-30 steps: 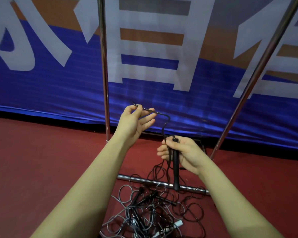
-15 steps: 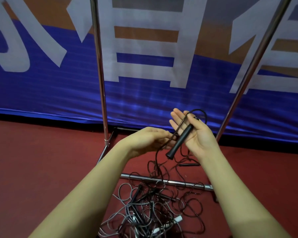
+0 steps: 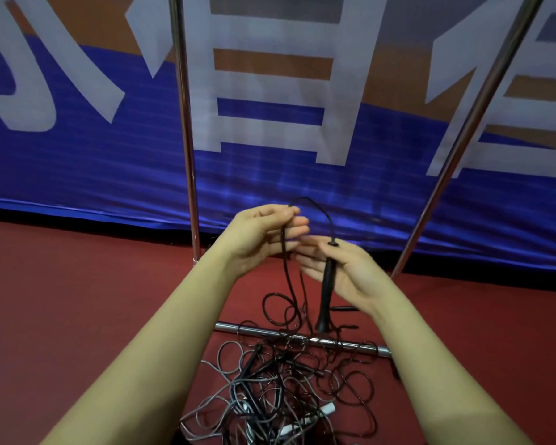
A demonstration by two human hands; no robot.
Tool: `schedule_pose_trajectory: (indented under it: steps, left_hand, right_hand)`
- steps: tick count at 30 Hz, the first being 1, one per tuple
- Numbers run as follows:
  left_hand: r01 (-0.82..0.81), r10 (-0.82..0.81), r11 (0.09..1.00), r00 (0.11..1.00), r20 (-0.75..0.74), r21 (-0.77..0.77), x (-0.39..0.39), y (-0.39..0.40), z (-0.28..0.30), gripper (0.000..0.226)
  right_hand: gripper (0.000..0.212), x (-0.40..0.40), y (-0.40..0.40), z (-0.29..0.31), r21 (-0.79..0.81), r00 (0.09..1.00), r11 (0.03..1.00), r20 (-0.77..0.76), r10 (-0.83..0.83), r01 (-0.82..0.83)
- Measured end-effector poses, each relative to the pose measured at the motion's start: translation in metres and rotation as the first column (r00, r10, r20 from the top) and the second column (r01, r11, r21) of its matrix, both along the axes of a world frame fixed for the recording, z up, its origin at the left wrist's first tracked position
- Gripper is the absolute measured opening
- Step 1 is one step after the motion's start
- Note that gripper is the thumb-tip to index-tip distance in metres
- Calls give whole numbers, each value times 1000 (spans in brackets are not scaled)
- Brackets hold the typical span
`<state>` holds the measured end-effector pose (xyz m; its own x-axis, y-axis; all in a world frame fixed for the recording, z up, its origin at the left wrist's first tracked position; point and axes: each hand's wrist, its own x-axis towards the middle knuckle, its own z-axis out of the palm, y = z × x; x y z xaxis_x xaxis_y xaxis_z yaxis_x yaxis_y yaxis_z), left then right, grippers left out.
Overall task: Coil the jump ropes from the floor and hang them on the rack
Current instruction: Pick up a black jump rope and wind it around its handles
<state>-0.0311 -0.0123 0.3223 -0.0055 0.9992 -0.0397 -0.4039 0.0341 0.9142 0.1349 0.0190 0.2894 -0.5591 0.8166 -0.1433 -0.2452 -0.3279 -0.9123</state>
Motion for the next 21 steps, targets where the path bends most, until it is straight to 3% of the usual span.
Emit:
schedule_pose_trajectory:
  steps: [6, 9, 12, 16, 21]
  left_hand:
    - [-157, 162, 987, 971, 177, -43, -8, 8, 0, 11]
    - [-218, 225, 974, 947, 228, -54, -12, 11, -4, 10]
    - [-232, 240, 970, 954, 177, -66, -16, 14, -8, 11]
    - [-51, 48, 985, 999, -27, -164, -15, 11, -11, 30]
    - [148, -163, 986, 959, -230, -80, 2, 2, -14, 20]
  right_hand:
    - [26, -7, -13, -5, 92, 948, 957, 192, 256, -277]
    - [21, -7, -15, -3, 120, 939, 951, 233, 254, -287]
    - [16, -7, -18, -1, 147, 940, 955, 267, 214, -259]
    - [15, -3, -11, 7, 137, 997, 989, 59, 45, -53]
    - [18, 8, -1, 19, 13, 955, 983, -239, -176, 184]
